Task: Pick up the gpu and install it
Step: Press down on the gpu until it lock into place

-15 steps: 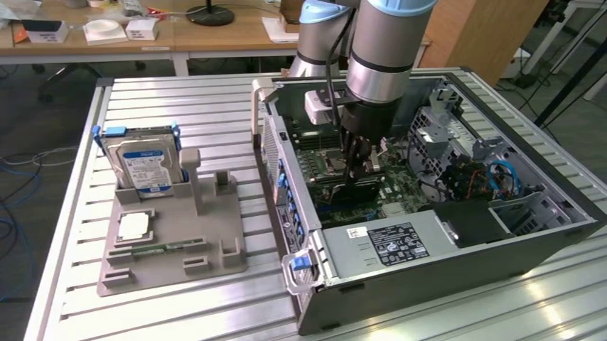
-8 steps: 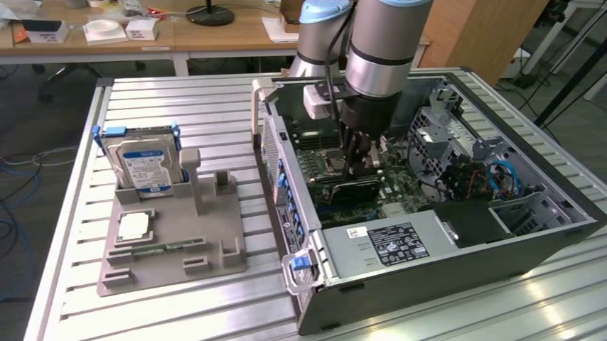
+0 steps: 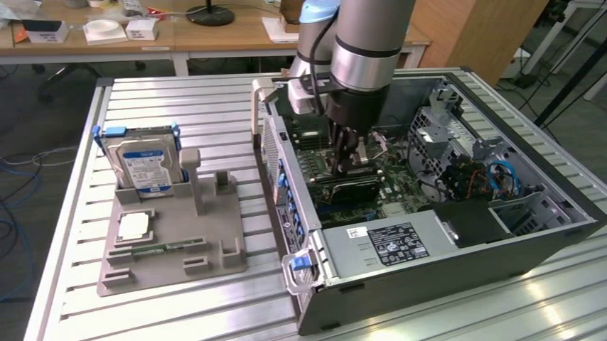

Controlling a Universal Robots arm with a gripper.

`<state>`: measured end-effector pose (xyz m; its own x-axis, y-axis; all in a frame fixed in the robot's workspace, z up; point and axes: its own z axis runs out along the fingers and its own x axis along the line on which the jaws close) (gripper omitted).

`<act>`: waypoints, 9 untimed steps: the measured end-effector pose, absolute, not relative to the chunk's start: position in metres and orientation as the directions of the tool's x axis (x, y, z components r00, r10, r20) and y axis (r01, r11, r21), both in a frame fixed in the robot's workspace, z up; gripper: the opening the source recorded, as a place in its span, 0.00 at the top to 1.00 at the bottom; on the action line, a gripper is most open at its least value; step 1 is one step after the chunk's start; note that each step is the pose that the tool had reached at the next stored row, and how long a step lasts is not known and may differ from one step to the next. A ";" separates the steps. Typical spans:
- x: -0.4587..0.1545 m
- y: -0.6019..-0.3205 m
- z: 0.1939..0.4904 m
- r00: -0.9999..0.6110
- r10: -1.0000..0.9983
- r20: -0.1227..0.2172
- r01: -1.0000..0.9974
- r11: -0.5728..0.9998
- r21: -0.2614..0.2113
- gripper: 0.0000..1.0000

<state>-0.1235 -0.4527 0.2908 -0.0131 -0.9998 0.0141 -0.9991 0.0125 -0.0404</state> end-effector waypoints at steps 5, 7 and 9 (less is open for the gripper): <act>-0.132 -0.453 0.291 -0.013 -1.000 0.014 -0.999 0.013 -0.029 0.89; -0.135 -0.453 0.292 -0.013 -1.000 0.014 -1.000 0.013 -0.023 0.89; -0.138 -0.453 0.293 -0.013 -1.000 0.014 -1.000 0.013 -0.016 0.89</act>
